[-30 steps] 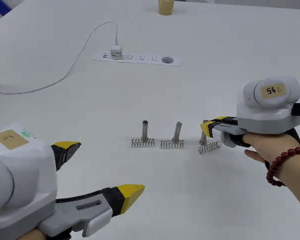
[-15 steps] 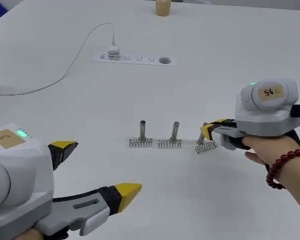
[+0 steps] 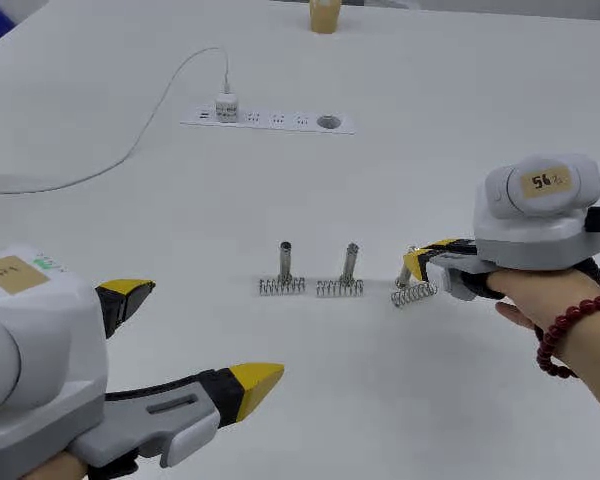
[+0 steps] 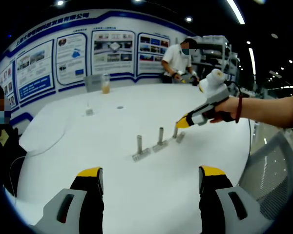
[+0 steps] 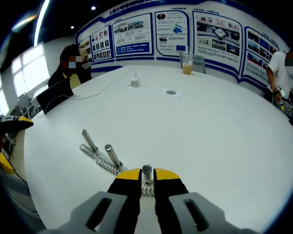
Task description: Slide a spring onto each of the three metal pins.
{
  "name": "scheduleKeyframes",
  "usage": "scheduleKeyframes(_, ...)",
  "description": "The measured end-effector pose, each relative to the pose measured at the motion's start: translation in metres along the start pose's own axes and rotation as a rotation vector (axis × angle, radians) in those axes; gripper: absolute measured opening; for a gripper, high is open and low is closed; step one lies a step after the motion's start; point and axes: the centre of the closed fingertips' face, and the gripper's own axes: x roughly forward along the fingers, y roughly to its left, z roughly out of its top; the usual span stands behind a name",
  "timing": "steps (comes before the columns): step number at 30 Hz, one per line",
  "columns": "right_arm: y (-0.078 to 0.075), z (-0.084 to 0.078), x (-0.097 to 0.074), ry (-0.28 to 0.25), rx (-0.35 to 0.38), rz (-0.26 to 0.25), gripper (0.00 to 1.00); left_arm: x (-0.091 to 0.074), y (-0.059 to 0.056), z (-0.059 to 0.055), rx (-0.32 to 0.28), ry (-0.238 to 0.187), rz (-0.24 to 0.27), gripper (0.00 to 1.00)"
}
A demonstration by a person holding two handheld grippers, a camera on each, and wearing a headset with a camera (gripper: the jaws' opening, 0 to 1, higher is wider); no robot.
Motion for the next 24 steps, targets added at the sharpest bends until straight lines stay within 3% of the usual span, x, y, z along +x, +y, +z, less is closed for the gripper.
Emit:
scheduleKeyframes(8,0.002,0.004,-0.009,-0.025,-0.010,0.022,0.19,0.001,0.001,0.000,0.006,0.002,-0.006,0.81)
scheduleKeyframes(19,0.013,0.010,-0.029,-0.083,-0.042,0.065,0.42,0.005,-0.003,-0.001,0.018,0.004,-0.027,0.80)
scheduleKeyframes(24,0.022,0.011,-0.039,-0.112,-0.040,0.115,0.51,0.007,-0.001,0.000,0.041,0.003,-0.033,0.79)
